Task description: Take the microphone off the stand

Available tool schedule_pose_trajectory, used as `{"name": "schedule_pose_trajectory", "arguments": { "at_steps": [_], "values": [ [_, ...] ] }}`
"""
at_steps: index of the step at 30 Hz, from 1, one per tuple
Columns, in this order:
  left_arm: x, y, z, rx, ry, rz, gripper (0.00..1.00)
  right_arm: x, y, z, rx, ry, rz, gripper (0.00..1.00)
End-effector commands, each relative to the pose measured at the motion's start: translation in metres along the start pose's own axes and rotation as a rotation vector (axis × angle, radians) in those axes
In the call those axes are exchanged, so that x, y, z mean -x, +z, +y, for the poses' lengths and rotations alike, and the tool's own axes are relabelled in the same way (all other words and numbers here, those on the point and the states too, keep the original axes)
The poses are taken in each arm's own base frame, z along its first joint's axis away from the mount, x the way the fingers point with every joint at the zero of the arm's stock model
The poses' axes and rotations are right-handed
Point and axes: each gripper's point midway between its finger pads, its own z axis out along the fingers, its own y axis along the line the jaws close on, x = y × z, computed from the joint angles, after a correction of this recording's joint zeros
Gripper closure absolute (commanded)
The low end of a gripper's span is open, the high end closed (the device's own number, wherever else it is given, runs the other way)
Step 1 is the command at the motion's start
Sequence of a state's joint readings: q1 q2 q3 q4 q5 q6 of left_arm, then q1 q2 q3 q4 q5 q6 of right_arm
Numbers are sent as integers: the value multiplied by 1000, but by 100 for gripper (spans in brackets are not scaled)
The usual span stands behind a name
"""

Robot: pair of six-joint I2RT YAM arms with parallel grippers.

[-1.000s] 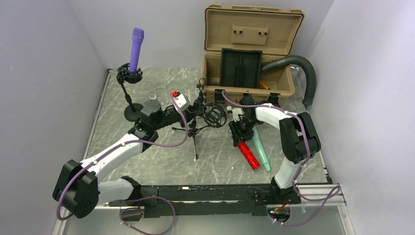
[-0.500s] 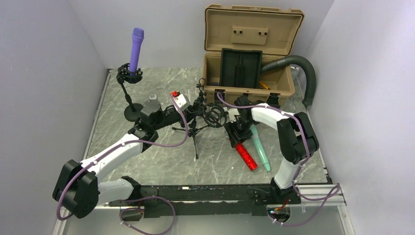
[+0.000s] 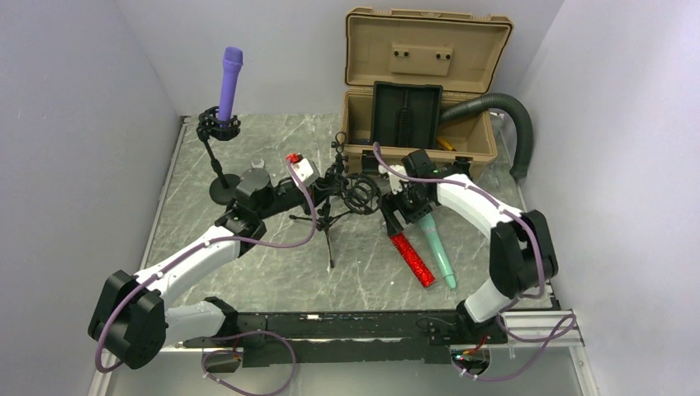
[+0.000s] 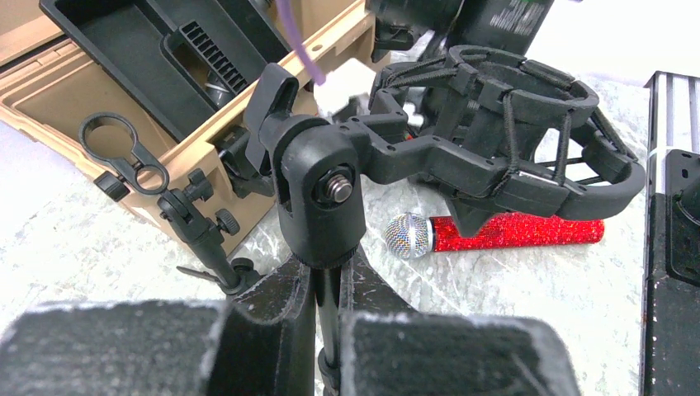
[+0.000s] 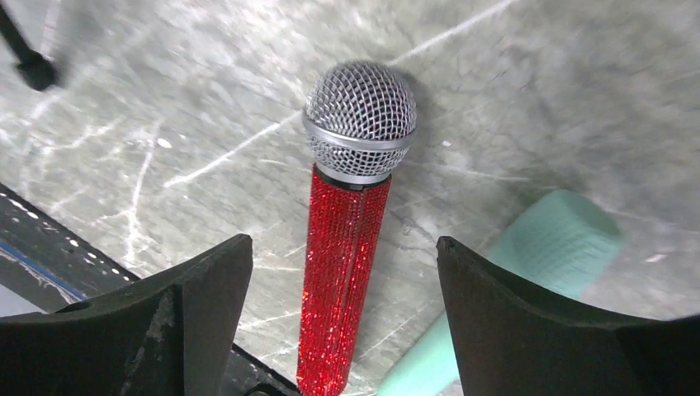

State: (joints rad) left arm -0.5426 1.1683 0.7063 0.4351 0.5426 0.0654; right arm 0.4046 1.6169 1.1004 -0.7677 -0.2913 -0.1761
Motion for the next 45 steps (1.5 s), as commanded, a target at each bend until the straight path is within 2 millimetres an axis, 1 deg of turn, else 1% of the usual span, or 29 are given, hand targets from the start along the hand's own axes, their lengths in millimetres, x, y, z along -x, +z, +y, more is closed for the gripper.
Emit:
{"name": "schedule_pose_trajectory", "arguments": {
  "at_steps": [1, 4, 8, 10, 12, 13, 18, 19, 21, 24, 27, 30, 33, 38, 41, 45],
  "values": [
    [-7, -6, 4, 4, 69, 17, 100, 39, -51, 2, -53, -70, -178, 15],
    [-7, -7, 5, 1, 59, 14, 100, 54, -78, 8, -53, -113, -269, 14],
    [-2, -14, 3, -32, 24, -38, 100, 77, -115, 25, -21, -207, -447, 15],
    [0, -18, 3, -36, -6, -69, 100, 86, -127, 36, 15, -268, -546, 15],
    [7, -21, 5, -36, -59, -98, 100, 87, -130, 54, 91, -341, -631, 16],
    [11, -22, 6, -34, -79, -109, 100, 93, -134, 60, 114, -385, -693, 16],
    [31, -23, 12, -8, -179, -127, 100, 99, -138, 93, 288, -489, -824, 17],
    [36, -23, 10, -23, -190, -131, 100, 100, -138, 100, 334, -502, -834, 18],
    [48, -24, 4, -67, -207, -152, 100, 103, -132, 110, 416, -520, -822, 19],
    [65, -26, -10, -155, -223, -173, 100, 107, -128, 122, 476, -557, -811, 21],
    [81, -28, -20, -219, -229, -185, 100, 110, -128, 131, 516, -575, -826, 21],
    [95, -31, -28, -282, -217, -191, 100, 109, -133, 142, 588, -588, -832, 21],
    [114, -32, -32, -325, -196, -198, 100, 107, -137, 154, 637, -605, -833, 21],
    [138, -30, -30, -348, -205, -217, 100, 103, -140, 173, 685, -649, -830, 20],
    [150, -30, -31, -362, -226, -250, 100, 104, -139, 179, 689, -662, -829, 20],
    [158, -30, -32, -367, -254, -270, 100, 110, -140, 180, 688, -653, -833, 20]
  ]
}}
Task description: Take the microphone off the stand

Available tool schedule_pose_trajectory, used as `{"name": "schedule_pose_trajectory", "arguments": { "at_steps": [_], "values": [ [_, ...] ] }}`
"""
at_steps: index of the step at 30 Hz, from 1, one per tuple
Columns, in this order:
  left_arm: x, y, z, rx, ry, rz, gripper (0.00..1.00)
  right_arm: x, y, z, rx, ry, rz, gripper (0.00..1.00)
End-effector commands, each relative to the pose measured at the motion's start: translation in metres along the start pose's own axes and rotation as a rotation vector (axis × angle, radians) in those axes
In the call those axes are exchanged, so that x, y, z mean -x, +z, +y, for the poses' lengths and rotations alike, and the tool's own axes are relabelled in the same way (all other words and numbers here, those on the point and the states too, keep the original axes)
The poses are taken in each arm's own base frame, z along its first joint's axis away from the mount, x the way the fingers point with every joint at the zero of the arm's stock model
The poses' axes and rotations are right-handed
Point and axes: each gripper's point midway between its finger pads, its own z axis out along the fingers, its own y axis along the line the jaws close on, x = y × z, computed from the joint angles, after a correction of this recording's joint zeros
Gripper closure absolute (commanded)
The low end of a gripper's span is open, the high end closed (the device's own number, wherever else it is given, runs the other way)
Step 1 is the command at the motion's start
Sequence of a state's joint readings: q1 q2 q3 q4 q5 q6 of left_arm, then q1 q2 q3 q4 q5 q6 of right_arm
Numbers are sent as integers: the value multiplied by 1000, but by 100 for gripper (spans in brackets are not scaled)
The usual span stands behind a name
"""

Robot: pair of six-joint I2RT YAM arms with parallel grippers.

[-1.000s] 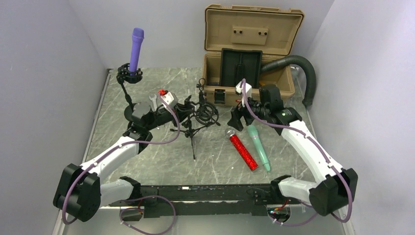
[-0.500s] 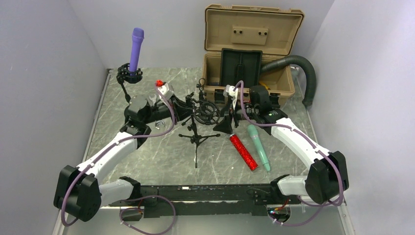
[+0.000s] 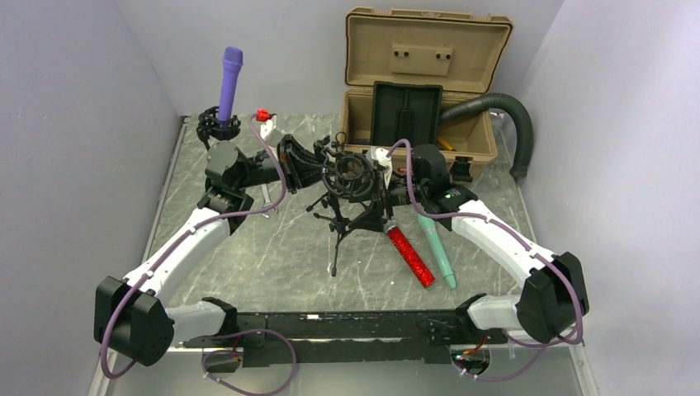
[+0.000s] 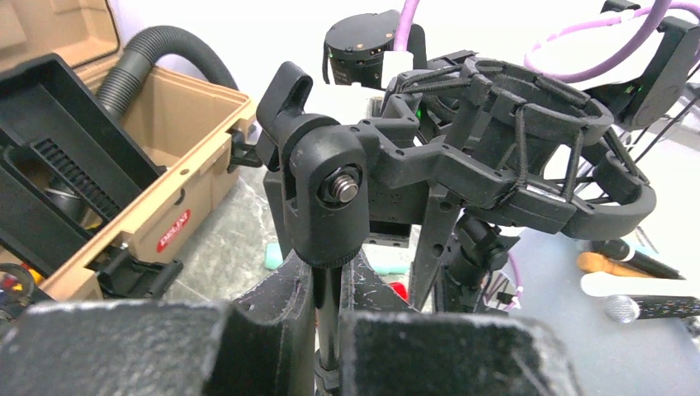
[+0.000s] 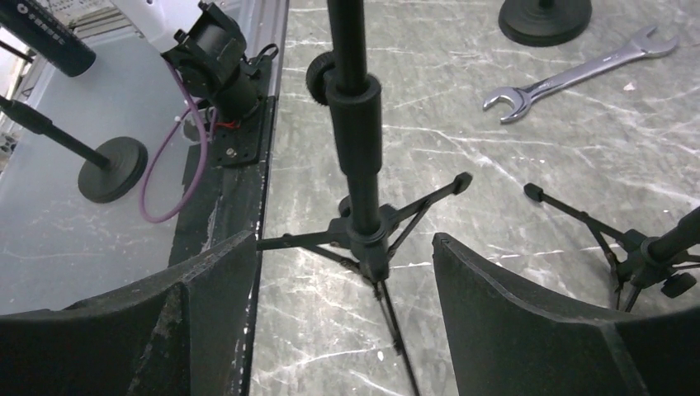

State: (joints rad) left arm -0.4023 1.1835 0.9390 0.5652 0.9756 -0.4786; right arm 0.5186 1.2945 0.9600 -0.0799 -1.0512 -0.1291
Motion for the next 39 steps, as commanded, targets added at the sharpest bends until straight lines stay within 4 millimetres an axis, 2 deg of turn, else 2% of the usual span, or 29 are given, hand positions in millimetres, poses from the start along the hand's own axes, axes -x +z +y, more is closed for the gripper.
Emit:
{"name": "schedule_pose_trajectory", "arguments": {
  "at_steps": [1, 5, 11, 27, 33, 36, 38, 39],
  "values": [
    [37, 3, -18, -57, 37, -79, 100, 32, 3, -1, 18, -93, -63, 21],
    [38, 3, -20, -65, 30, -94, 100, 38, 9, 0, 34, -102, -70, 23],
    [42, 2, -23, -72, 32, -110, 100, 32, 18, 1, 62, -81, -65, 28],
    [41, 5, -14, -55, 3, -145, 100, 22, 29, 2, 113, -14, -61, 58],
    [39, 5, -13, -58, -11, -154, 100, 20, 31, 3, 130, 15, -63, 77],
    [36, 4, -11, -52, -12, -151, 100, 22, 30, 4, 128, 11, -66, 100],
    [33, 3, -8, -39, -10, -143, 100, 26, 27, 7, 126, -2, -77, 100],
    [30, 3, -6, -31, -8, -136, 95, 29, 26, 8, 124, -9, -84, 100]
  ]
}}
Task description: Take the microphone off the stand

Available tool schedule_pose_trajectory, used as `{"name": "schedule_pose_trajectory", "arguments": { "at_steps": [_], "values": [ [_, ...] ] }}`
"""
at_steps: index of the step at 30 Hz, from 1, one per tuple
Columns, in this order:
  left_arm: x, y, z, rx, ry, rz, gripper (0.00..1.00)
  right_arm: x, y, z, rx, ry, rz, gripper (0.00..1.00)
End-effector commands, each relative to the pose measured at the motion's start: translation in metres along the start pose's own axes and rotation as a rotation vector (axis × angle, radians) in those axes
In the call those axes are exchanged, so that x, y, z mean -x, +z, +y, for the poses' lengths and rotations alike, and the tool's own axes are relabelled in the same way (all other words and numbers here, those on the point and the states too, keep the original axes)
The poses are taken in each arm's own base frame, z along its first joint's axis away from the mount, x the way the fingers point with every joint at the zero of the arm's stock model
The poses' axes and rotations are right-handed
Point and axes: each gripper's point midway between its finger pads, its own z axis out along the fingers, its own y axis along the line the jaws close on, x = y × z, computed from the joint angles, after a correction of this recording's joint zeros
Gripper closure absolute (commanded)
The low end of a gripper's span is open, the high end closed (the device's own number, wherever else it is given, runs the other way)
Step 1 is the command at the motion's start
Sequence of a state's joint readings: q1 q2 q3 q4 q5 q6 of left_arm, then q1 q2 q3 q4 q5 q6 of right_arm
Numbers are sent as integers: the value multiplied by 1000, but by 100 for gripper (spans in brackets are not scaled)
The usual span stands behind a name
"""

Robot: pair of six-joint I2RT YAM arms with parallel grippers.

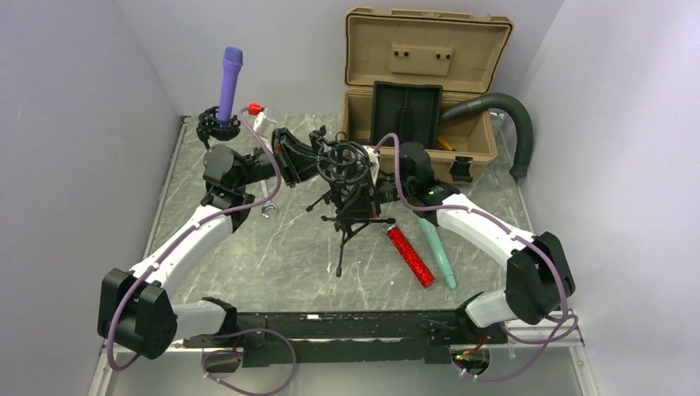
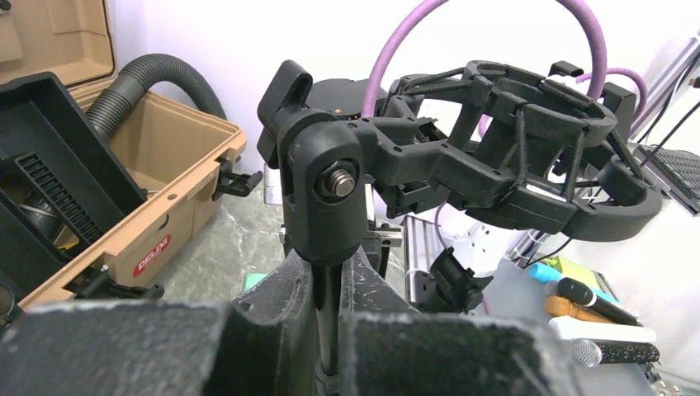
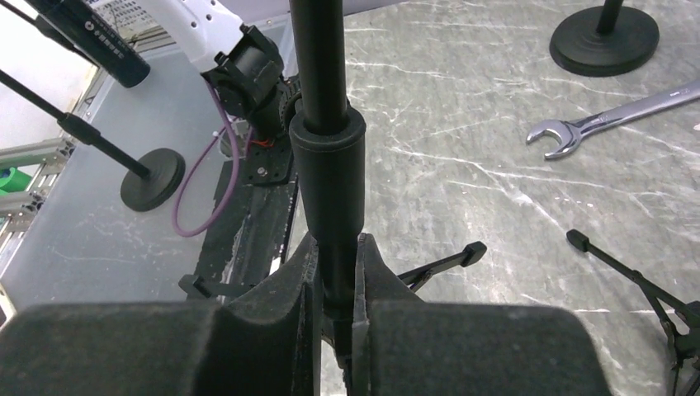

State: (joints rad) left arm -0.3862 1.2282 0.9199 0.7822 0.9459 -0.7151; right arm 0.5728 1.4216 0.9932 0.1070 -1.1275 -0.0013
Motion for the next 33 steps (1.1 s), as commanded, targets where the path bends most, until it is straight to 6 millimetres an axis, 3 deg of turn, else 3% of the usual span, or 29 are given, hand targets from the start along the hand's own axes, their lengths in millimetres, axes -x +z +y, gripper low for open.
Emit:
{"name": "schedule_pose_trajectory", "arguments": {
  "at_steps": [1, 3, 6, 7, 14, 22, 25, 30, 33],
  "values": [
    [9, 0, -7, -20, 96, -31, 84, 25, -5, 10, 2, -56, -54, 100],
    [5, -2, -3, -12, 110, -9, 57, 31, -8, 14, 0, -63, -67, 100],
    [-3, -7, 7, 43, 154, 36, 6, 45, -15, 23, -3, -89, -85, 100],
    [-7, -9, 9, 52, 185, 54, 1, 48, -17, 23, -7, -94, -89, 100],
    [-27, -21, 20, 123, 240, 205, 1, 58, -27, 17, -77, -87, -93, 100],
    [-38, -15, 17, 138, 312, 372, 2, 54, -26, 6, -107, -55, -86, 100],
    [-46, -12, 20, 142, 297, 412, 9, 55, -26, 5, -109, -57, -90, 100],
    [-57, -8, 23, 133, 292, 441, 31, 57, -28, 7, -115, -67, -92, 100],
    [-62, -6, 24, 124, 286, 450, 39, 58, -30, 8, -121, -73, -96, 100]
  ]
}}
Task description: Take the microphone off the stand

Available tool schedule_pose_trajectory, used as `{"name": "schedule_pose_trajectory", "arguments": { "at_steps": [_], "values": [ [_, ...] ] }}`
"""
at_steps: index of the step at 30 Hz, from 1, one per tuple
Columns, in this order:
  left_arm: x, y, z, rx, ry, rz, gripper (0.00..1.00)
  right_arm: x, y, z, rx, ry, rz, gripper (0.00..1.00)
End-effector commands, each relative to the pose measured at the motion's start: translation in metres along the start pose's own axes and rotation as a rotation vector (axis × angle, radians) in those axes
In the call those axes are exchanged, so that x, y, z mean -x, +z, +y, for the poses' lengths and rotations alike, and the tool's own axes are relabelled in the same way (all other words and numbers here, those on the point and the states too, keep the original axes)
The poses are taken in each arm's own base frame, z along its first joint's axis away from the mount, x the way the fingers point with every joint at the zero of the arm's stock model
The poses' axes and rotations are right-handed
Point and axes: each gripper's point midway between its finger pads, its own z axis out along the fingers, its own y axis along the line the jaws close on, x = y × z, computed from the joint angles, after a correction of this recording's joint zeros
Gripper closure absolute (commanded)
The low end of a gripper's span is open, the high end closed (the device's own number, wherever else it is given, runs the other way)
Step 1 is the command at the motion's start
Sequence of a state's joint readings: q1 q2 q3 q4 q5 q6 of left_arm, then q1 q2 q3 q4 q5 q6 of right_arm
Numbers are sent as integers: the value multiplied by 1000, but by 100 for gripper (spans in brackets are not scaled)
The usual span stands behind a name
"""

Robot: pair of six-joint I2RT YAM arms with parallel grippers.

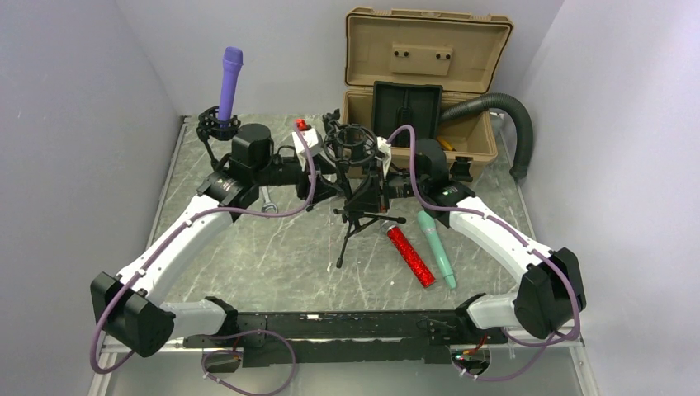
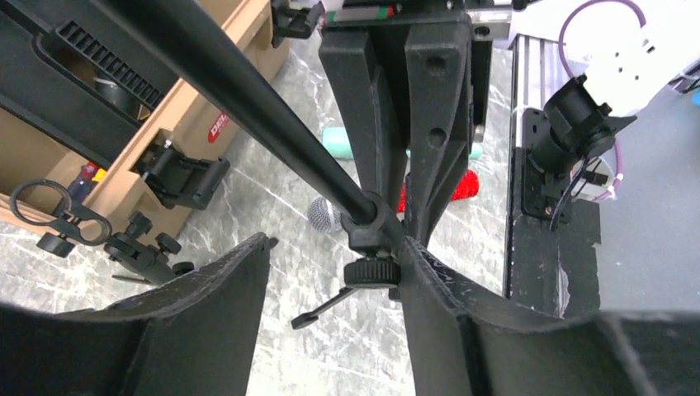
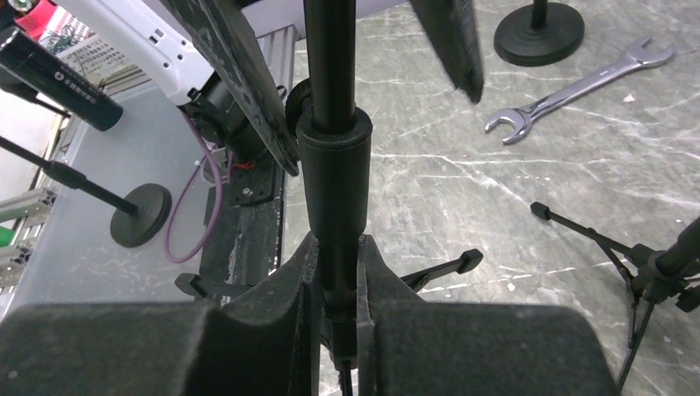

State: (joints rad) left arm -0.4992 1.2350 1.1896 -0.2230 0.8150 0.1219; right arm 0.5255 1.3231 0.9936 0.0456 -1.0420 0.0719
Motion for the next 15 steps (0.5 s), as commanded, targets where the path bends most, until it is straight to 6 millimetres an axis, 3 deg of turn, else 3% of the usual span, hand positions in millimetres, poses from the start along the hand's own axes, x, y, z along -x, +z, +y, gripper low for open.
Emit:
{"name": "schedule_pose_trajectory", "arguments": {
  "at_steps": [1, 7, 12, 15],
  "values": [
    [2, 3, -2, -10, 40, 12, 42, 37, -7, 10, 9, -116, -70, 100],
    [-4, 8, -7, -46, 12, 13, 63, 34, -9, 7, -4, -117, -72, 100],
    [-3, 11, -17, -110, -23, -9, 100, 32, -9, 6, -16, -131, -69, 100],
    [0, 11, -29, -179, -71, -29, 100, 32, -12, 4, -40, -157, -76, 100]
  ]
}}
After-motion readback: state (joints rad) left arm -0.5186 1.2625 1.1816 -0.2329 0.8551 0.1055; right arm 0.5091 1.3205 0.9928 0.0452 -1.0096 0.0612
